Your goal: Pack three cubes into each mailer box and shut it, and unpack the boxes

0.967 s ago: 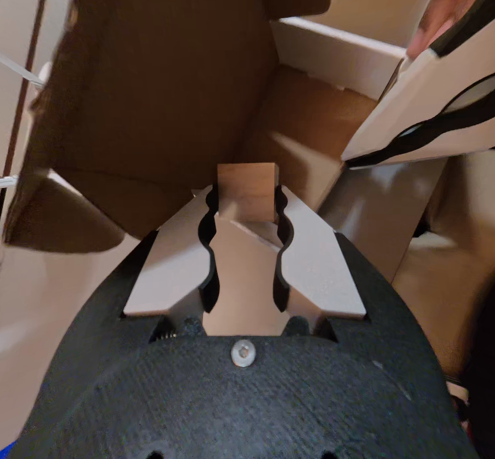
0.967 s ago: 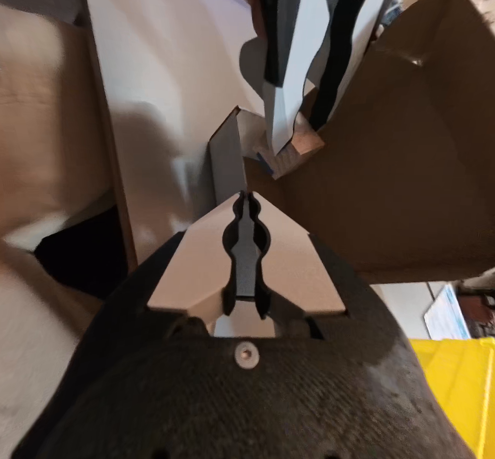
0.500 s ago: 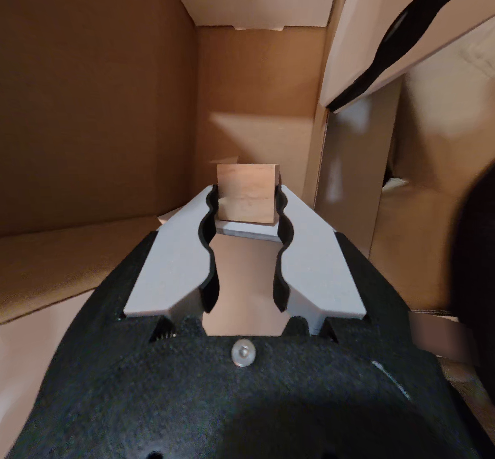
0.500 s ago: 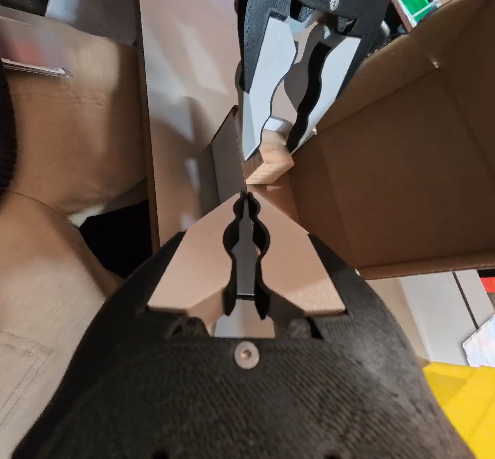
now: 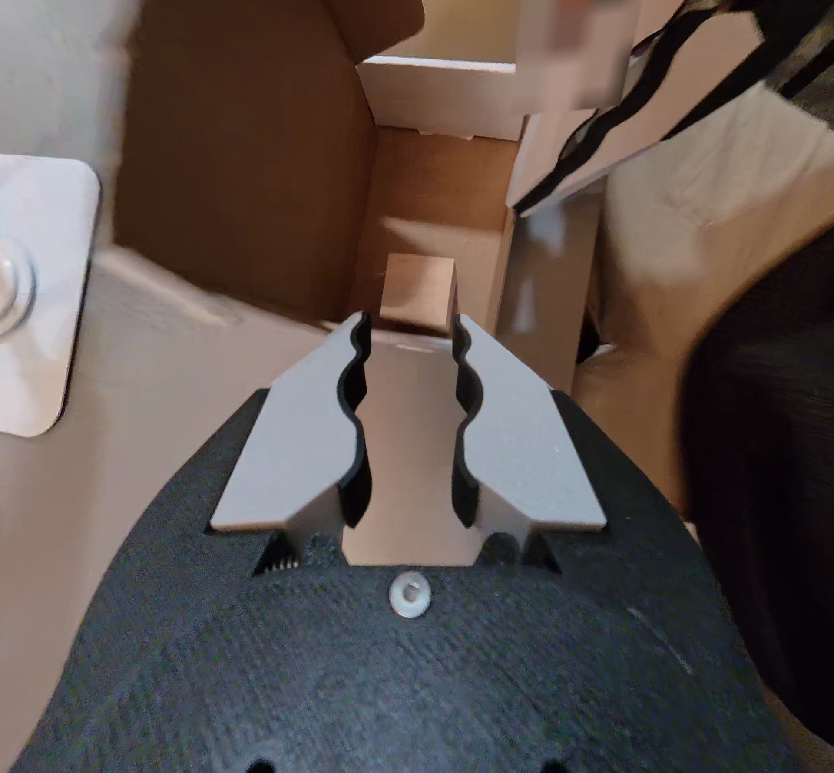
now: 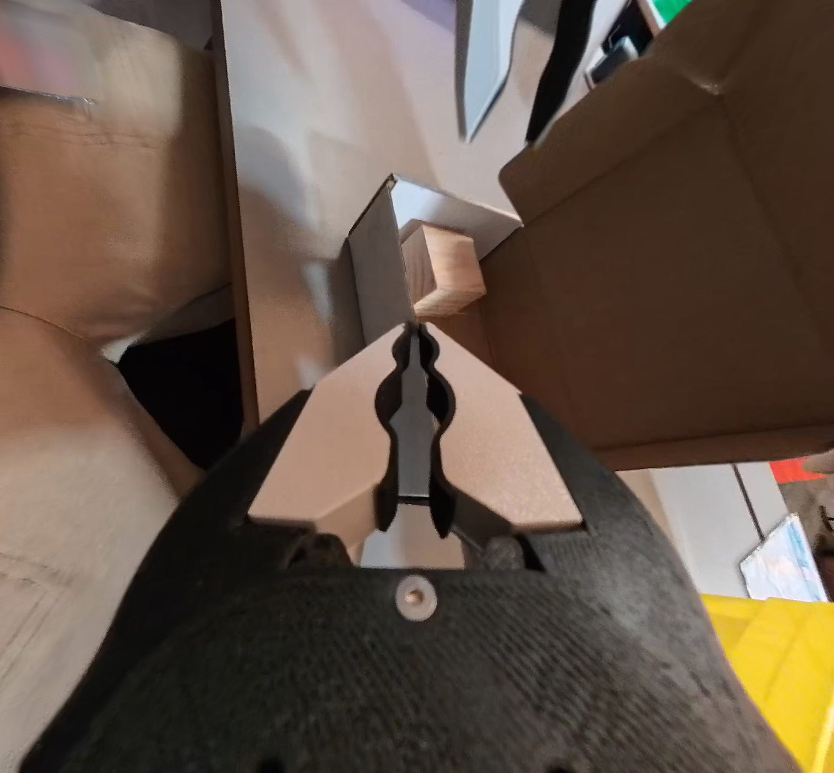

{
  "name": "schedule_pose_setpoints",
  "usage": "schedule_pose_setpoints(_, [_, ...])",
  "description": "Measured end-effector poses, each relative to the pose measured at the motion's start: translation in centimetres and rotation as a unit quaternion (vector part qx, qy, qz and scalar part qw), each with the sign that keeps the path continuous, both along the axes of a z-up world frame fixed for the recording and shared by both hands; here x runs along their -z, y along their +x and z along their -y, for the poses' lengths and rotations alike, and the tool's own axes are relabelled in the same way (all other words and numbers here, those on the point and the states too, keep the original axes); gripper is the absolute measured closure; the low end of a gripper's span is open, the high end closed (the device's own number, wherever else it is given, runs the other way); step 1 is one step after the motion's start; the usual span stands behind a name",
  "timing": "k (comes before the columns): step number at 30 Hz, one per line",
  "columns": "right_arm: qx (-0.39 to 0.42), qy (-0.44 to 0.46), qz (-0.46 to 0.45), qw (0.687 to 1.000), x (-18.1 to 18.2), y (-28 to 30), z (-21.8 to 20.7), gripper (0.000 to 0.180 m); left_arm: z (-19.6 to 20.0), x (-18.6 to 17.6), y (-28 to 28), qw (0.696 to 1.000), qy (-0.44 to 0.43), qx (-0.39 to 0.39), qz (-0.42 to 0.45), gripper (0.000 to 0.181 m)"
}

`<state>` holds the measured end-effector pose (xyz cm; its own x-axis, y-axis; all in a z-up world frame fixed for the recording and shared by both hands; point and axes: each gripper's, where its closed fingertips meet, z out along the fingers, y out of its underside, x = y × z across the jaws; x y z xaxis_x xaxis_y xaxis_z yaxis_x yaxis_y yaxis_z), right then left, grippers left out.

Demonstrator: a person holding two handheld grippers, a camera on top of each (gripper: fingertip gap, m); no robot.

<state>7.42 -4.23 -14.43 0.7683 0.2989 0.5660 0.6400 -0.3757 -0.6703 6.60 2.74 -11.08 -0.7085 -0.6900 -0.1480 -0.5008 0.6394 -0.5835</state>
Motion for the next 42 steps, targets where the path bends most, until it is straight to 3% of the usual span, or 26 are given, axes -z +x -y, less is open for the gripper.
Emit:
schedule_pose_setpoints(1, [0.001,0.003,0.008,1.0,0.0,0.1,0.0,0.178,-0.7,-1.0,-0.7,1.0,-0.009,-0.005,0.004,0.144])
schedule_pose_setpoints(3, [0.003,0.009,0.023,1.0,0.0,0.3,-0.2,0.177,-3.6,-2.9,-1.8,0.999,-0.002,-0.033,0.026,0.142])
schedule_pose_setpoints(5, [0.006,0.015,0.032,0.999,0.0,0.4,-0.6,0.177,-9.1,-4.8,-3.1,0.993,0.05,-0.088,0.056,0.141])
schedule_pose_setpoints(9, [0.011,0.025,0.053,0.998,0.0,0.4,-1.5,0.177,-21.3,-7.7,-8.5,0.957,0.066,-0.271,0.079,0.14])
schedule_pose_setpoints(14, [0.011,0.03,0.067,0.997,0.0,0.5,-2.6,0.177,-30.4,-2.8,-18.2,0.91,0.047,-0.41,-0.037,0.141])
schedule_pose_setpoints(17, [0.008,0.031,0.068,0.997,0.0,0.5,-3.1,0.177,-33.4,2.0,-23.5,0.858,0.07,-0.483,-0.159,0.145])
schedule_pose_setpoints(18, [0.006,0.03,0.068,0.997,0.0,0.5,-3.4,0.177,-34.2,3.0,-24.6,0.843,0.083,-0.5,-0.182,0.147])
schedule_pose_setpoints(21, [0.0,0.03,0.065,0.997,0.0,0.5,-4.0,0.177,-33.8,3.8,-24.2,0.848,0.039,-0.5,-0.172,0.144])
schedule_pose_setpoints(28, [-0.026,0.029,0.061,0.997,0.0,0.1,-5.9,0.177,-34.2,6.7,-27.8,0.806,0.061,-0.539,-0.238,0.125])
schedule_pose_setpoints(30, [-0.033,0.028,0.061,0.997,0.0,-0.1,-6.3,0.177,-33.9,6.9,-27.5,0.804,0.031,-0.548,-0.229,0.129])
schedule_pose_setpoints(34, [-0.044,0.026,0.062,0.997,0.0,-0.5,-6.7,0.177,-33.7,6.8,-27.7,0.821,0.043,-0.526,-0.216,0.154])
schedule_pose_setpoints(37, [-0.047,0.025,0.064,0.996,0.0,-0.7,-7.0,0.177,-32.9,6.1,-26.5,0.858,0.053,-0.479,-0.178,0.154])
schedule_pose_setpoints(42, [-0.045,0.027,0.066,0.996,0.0,-0.7,-7.1,0.177,-31.4,1.5,-24.0,0.886,0.074,-0.446,-0.102,0.155])
